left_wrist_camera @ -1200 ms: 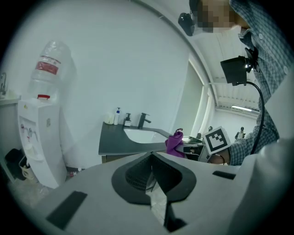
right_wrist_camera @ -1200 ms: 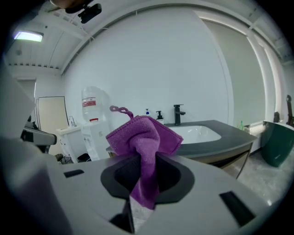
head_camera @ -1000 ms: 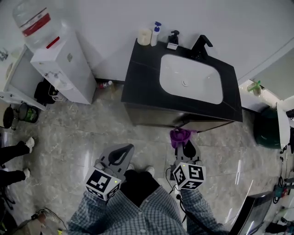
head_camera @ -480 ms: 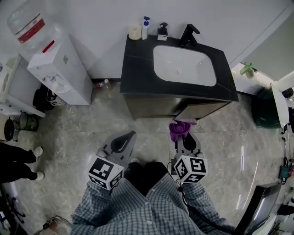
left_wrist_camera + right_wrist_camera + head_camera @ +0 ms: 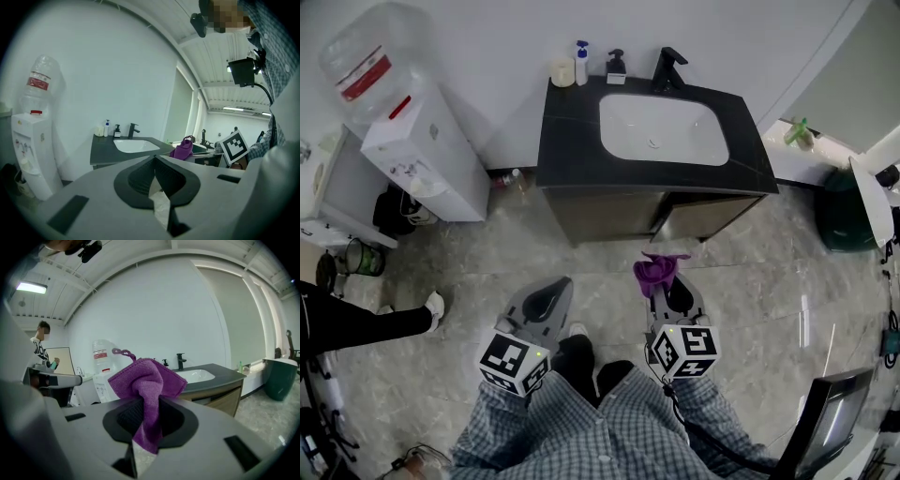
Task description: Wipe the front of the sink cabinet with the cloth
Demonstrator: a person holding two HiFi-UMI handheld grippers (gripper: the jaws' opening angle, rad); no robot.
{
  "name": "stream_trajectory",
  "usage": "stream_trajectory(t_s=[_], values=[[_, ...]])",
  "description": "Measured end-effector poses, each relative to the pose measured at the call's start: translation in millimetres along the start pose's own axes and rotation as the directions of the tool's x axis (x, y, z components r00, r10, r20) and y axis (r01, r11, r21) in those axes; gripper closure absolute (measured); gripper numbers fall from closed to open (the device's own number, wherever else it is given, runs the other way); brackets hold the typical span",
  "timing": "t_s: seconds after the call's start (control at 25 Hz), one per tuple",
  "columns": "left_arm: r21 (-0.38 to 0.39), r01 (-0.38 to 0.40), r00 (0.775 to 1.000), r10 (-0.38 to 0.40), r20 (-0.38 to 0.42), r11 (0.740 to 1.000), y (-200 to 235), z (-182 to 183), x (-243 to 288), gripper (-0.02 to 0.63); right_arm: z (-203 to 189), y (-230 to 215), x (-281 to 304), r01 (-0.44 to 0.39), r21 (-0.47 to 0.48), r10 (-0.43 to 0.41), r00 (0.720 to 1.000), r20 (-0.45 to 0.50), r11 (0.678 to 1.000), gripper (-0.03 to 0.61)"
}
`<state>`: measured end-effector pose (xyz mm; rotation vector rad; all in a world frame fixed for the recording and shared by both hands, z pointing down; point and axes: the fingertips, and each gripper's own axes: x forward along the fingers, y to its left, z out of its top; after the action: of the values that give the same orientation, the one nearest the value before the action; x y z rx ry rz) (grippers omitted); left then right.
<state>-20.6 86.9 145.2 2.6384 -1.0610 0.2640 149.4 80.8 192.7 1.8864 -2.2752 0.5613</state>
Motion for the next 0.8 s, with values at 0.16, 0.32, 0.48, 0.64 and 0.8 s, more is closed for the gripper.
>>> stream_trajectory(t_s=[0.16,0.32,0.48,0.64,0.8], values=[[-0.02,0.003,1.0,-0.003,-0.005,1.0,-42.0,-14.5,-3.6,0.603,-14.8,-13.1,-36.5,-0.016,-0.009,0.016,1.0,-0.012,1.0,0.505],[-0.043,0.001,1.0,-0.001,-0.002,0.999,-93.0,-32.7,-8.3,0.602,-34.8,-27.1,-78.9,-0.046,-0.012,0.046,0.999,-0.025,0.999,0.505],[-0.054,-0.01,1.0,0.01,-0.006,0.998,-135.1,-51.3,-20.0,0.602,-51.8,-35.1,-118.5,-0.061,-0.011,0.061,0.998,-0.018,0.998,0.505],[-0.054,-0.021,1.0,0.02,-0.013,0.998,-164.0,-60.9,-30.5,0.602,-64.8,-37.4,-147.5,-0.091,-0.006,0.091,0.995,-0.025,0.996,0.505],[-0.036,-0.009,1.0,0.009,-0.008,0.999,-177.1,-55.7,-37.5,0.601,-66.5,-33.9,-161.3,-0.1,0.004,0.1,0.995,-0.02,0.995,0.505]])
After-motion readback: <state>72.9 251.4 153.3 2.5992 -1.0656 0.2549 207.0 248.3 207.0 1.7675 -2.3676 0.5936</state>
